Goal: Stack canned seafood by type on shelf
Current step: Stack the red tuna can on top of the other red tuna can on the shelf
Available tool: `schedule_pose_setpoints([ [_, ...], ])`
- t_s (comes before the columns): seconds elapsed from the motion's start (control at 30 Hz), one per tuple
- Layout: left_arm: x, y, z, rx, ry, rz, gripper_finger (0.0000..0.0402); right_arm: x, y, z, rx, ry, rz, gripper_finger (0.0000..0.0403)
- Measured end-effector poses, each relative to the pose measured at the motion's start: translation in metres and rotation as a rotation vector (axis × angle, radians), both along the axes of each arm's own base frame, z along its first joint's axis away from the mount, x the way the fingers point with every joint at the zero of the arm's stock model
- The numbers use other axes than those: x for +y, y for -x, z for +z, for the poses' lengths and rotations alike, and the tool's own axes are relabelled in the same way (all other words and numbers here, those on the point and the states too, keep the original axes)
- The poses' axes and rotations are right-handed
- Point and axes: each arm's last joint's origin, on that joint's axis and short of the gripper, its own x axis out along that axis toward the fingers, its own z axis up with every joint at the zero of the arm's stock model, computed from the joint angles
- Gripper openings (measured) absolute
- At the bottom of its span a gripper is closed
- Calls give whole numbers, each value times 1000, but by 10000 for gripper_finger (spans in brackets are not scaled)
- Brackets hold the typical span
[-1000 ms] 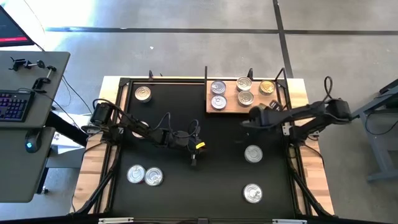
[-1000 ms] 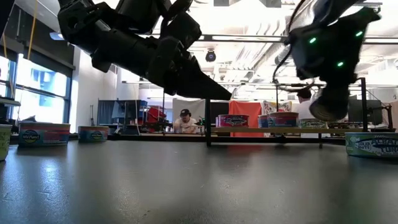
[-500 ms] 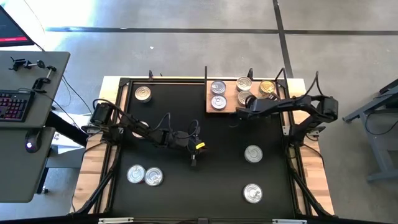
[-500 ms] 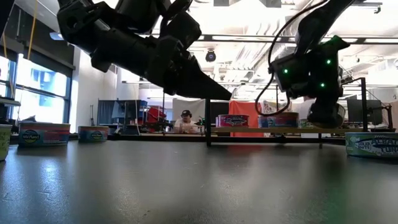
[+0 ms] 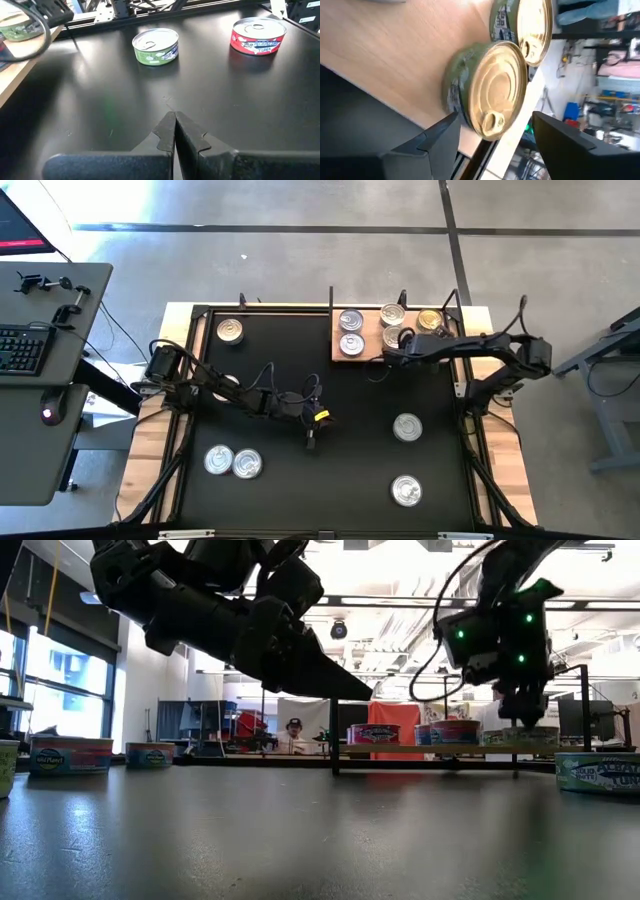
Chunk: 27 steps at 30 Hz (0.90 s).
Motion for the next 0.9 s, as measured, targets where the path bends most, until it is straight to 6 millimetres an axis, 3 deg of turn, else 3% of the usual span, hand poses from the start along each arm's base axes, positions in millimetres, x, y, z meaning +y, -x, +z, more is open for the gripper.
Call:
schedule_pose_setpoints([
  [0.17, 0, 0, 0, 1, 10, 4, 0, 4, -3, 13, -92, -33, -3, 239],
  [0.33, -2, 1, 0, 0, 13, 19, 0, 21, -6, 28, -233, -2, 83, 239],
  [0.57, -1, 4, 19, -36, 23, 71, 1, 55, -16, 49, -598, -90, 243, 217],
  [0.8, 1, 21, 36, 68, -50, 198, 1, 106, -32, 28, -953, -94, 395, 186],
  [0.9, 0, 28, 33, 141, -103, 252, 1, 126, -29, 16, -989, -157, 453, 180],
])
